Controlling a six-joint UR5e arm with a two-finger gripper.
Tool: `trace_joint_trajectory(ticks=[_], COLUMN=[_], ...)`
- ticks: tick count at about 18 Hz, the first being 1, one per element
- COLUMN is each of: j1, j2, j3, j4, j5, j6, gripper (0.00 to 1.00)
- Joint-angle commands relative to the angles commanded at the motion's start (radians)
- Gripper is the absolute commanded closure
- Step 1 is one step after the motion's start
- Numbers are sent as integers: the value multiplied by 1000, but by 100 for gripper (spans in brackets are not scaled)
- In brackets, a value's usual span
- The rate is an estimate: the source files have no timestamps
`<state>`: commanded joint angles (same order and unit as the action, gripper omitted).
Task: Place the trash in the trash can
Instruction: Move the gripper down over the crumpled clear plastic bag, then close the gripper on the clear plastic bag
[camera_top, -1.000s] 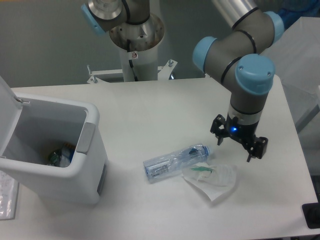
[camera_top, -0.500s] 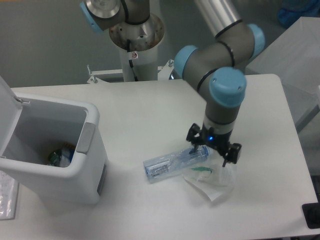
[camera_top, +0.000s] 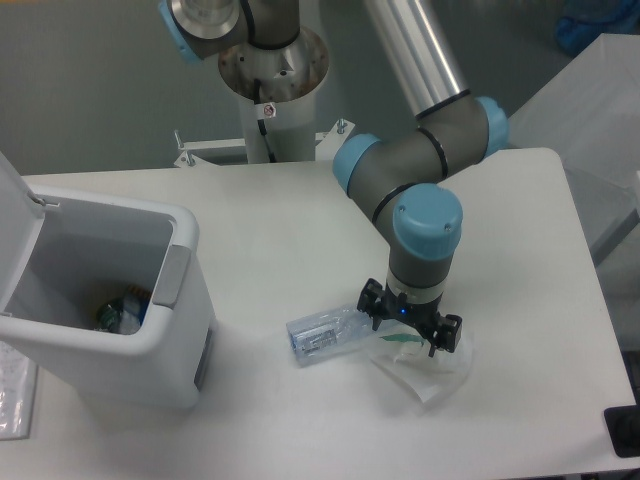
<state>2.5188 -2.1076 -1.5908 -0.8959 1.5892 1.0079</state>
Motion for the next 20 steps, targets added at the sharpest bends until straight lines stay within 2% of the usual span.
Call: trace_joint_trajectory(ticks=[15,20], j1=[-8,-9], j2=[-15,-17], j3=[6,8], j4=[2,8], j5=[37,38], j6=[-38,-51], gripper=[1,16])
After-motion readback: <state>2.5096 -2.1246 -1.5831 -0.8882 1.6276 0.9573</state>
